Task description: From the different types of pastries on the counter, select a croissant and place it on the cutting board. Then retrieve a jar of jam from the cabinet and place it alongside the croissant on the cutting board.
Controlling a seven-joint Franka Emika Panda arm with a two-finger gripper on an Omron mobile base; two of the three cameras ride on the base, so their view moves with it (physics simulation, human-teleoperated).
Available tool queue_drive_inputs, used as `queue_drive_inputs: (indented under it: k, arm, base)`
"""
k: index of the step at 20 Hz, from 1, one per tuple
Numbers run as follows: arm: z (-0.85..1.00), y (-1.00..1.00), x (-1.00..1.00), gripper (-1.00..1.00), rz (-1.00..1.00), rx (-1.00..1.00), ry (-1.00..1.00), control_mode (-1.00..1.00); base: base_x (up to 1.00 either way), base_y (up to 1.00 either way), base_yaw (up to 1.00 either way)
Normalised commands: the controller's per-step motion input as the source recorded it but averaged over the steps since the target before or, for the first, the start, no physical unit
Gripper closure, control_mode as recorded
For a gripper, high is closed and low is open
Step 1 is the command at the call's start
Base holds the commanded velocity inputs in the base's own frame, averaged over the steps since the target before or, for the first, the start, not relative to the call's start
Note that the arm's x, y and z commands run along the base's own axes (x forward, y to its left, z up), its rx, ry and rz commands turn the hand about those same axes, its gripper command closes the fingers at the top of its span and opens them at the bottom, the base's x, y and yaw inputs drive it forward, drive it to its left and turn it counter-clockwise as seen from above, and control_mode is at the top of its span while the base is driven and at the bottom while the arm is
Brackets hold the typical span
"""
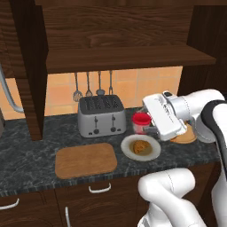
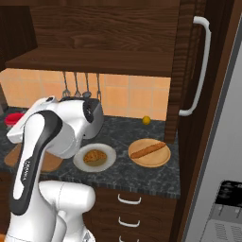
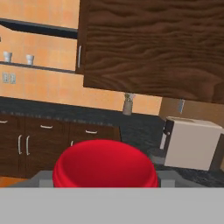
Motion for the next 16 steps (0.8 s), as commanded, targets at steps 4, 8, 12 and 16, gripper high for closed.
queue_drive_inputs:
  k: [4,8,12,16]
  arm:
    - [-0.48,0.00,0.00,1.00,0.00,0.00,0.00,-1.00]
    - [-0.42,0.00,0.08,1.00,0.00,-0.01,0.00,-1.00]
    - [-0.32,0.02,0.33,1.00,0.00,-0.01,0.00,-1.00]
    - [-0.38,0.20,0.25,1.00,-0.01,0.00,0.00,-1.00]
  base:
    - [0.00,0.00,0.00]
    - [0.00,0.00,0.00]
    - [0.00,0.00,0.00]
    - [0.00,0.00,0.00]
